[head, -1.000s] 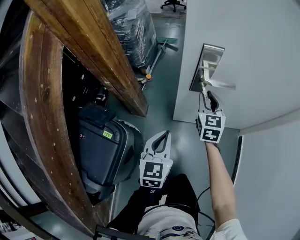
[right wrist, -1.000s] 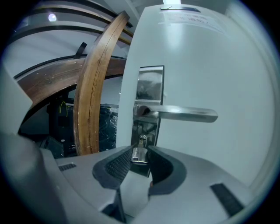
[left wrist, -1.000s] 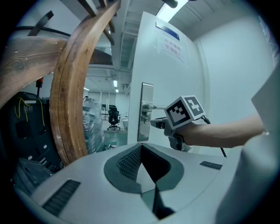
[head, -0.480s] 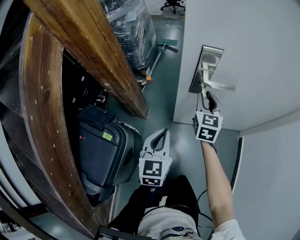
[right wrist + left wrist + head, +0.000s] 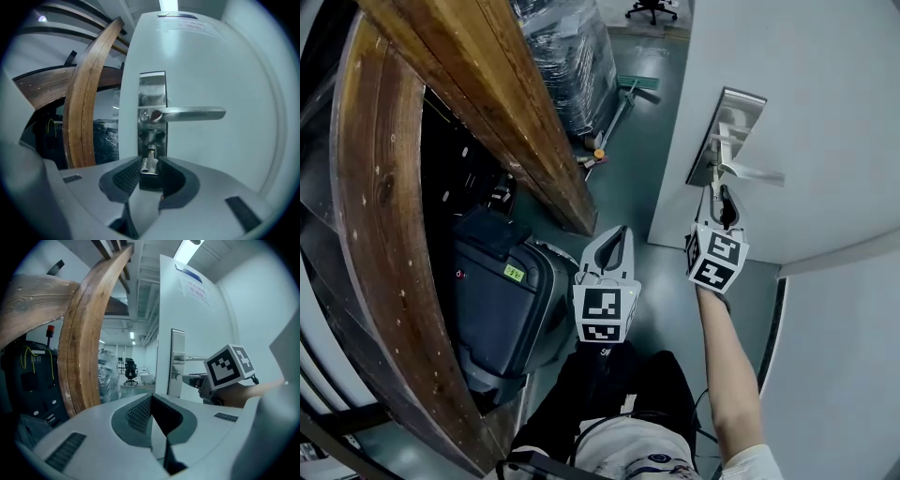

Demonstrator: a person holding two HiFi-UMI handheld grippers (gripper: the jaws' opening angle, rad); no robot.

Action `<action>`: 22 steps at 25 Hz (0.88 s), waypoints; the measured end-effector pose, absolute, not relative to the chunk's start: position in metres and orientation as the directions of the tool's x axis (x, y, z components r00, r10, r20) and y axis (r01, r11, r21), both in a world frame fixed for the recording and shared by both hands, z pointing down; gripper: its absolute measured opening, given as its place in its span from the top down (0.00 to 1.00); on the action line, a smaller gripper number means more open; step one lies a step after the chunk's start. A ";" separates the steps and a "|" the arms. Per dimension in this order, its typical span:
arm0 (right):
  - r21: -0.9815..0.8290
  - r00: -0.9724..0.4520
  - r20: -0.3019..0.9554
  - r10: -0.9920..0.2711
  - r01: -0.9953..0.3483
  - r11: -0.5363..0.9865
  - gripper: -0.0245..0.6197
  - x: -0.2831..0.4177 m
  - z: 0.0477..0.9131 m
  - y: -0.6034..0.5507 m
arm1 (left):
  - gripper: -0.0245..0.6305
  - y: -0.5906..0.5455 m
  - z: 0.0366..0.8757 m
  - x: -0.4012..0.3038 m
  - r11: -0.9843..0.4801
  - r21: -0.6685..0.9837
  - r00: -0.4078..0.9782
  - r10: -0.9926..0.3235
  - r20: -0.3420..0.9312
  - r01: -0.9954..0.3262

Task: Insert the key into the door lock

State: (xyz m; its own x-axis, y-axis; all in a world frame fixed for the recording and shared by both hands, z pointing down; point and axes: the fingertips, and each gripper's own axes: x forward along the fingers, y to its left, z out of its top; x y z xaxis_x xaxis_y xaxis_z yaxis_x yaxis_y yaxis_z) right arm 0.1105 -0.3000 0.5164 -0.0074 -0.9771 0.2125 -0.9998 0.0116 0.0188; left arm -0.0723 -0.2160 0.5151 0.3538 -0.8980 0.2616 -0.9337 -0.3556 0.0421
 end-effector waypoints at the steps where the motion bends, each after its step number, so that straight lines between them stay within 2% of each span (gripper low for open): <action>1: 0.018 -0.008 0.207 -0.978 -1.000 0.012 0.78 0.111 0.516 -0.300 | 0.96 -0.219 0.515 -0.073 -0.357 0.041 0.355 -0.899 0.257 -0.933; 13: 0.053 0.023 0.193 -0.981 -0.998 -0.013 0.78 0.108 0.516 -0.305 | 0.96 -0.229 0.519 -0.067 -0.384 0.055 0.385 -0.891 0.240 -0.922; 22: 0.072 0.102 0.190 -0.977 -0.993 -0.090 0.78 0.107 0.512 -0.315 | 0.96 -0.225 0.528 -0.065 -0.388 0.060 0.389 -0.884 0.258 -0.920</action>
State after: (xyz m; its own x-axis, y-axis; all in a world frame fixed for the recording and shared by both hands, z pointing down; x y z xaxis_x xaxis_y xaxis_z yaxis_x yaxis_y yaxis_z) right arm 0.1070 -0.3147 0.5120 0.1022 -0.9765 0.1898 -0.9934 -0.0900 0.0717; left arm -0.0652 -0.2254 0.5276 0.3894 -0.8841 0.2584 -0.9199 -0.3877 0.0596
